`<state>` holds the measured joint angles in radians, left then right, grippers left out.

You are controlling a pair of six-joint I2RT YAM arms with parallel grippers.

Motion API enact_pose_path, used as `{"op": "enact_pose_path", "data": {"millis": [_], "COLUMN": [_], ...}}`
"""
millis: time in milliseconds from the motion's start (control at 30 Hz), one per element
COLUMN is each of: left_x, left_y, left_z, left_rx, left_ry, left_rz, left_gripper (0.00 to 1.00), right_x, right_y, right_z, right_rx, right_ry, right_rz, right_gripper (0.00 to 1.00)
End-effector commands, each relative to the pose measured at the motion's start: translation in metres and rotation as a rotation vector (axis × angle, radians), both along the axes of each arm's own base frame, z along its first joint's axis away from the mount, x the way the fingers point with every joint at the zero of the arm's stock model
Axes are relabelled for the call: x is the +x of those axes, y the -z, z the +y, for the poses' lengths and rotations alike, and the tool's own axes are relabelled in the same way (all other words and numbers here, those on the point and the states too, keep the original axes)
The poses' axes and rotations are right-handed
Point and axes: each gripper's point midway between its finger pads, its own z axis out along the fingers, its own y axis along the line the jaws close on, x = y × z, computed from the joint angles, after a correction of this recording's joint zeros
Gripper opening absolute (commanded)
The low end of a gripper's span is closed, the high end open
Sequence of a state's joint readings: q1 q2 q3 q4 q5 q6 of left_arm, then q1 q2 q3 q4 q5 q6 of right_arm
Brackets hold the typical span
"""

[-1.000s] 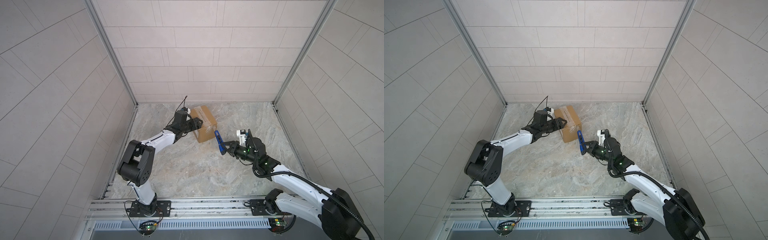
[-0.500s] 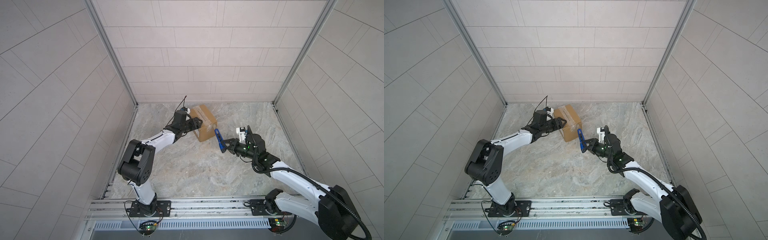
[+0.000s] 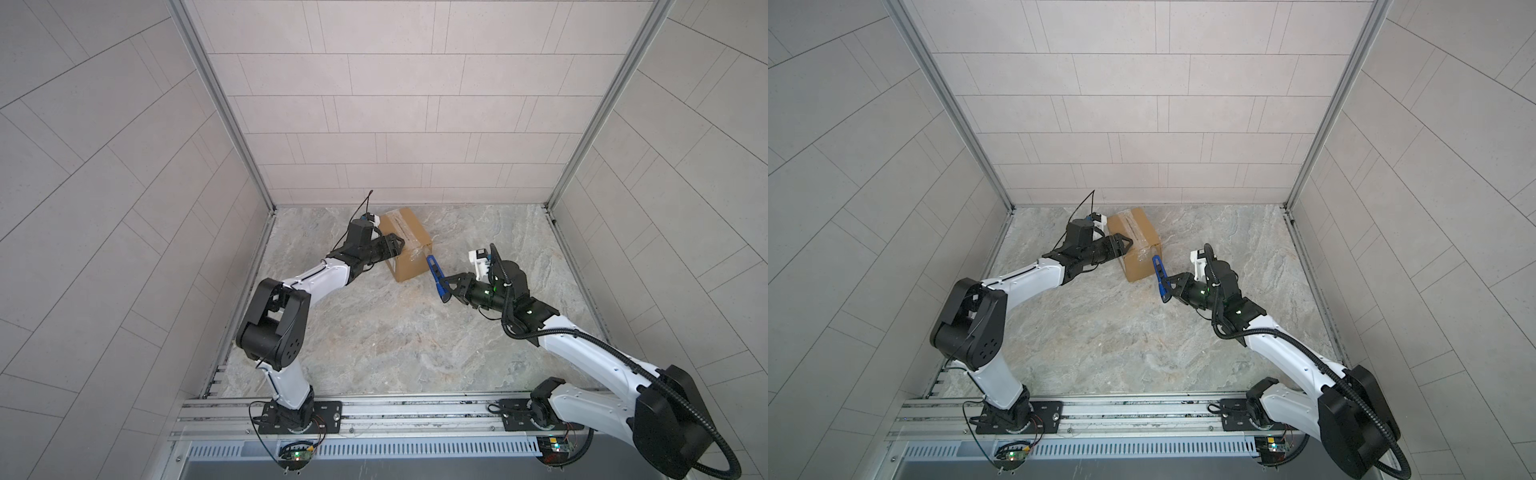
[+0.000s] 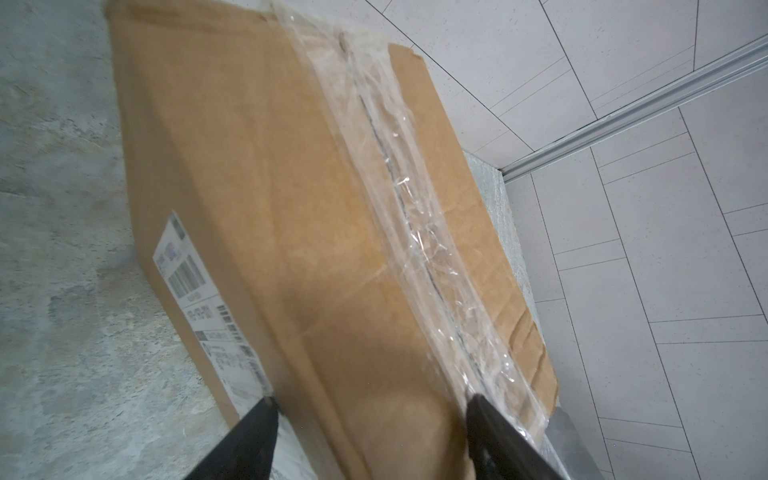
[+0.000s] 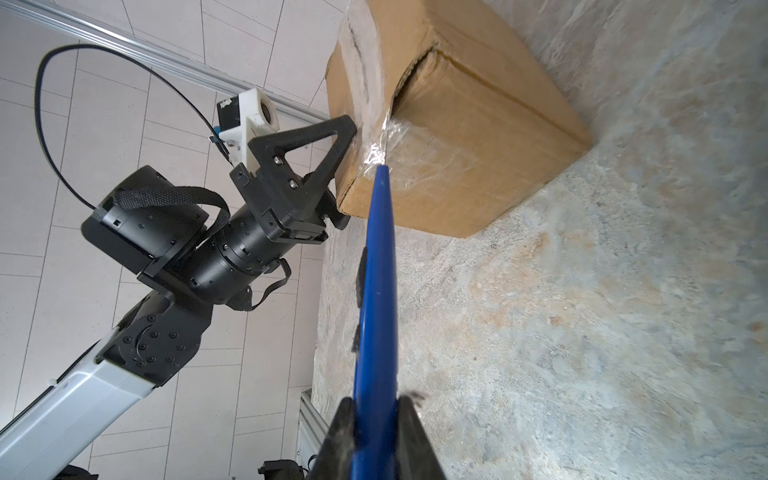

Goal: Unpack the express box

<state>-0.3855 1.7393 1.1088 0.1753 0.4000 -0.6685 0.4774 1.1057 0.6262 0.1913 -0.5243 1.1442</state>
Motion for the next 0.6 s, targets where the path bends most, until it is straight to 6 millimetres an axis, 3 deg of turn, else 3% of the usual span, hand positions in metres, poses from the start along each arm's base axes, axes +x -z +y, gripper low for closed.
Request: {"op": "enact_pose_path", "data": {"millis": [0, 100, 400, 567], "left_x": [0.001, 0.001, 0.0, 0.0], "left_y": [-0.007, -0.008, -0.008, -0.008], "left_z": [-0.007, -0.007, -0.008, -0.01], "left_rx": [-0.006, -0.01, -0.025, -0.032], "left_ry": [0.035, 0.035, 0.037, 0.039], "left_rz": [-0.019, -0.021, -0.019, -0.018], "left_gripper": [0.75, 0.75, 0.75, 0.74], "right_x": [0.002, 0.001, 0.0, 0.002], "right_y": [-0.062, -0.06, -0.006, -0.023], "right_z": [0.014, 0.02, 0.015, 0.024], "right_rx": [0.15, 0.147, -0.054, 0.022], "right_ry": [-0.049, -0.063, -0.054, -0.079], "right_rz": [-0.148, -0.138, -0.066, -0.102], "right_gripper": [0.0, 0.0, 0.0, 0.0]}}
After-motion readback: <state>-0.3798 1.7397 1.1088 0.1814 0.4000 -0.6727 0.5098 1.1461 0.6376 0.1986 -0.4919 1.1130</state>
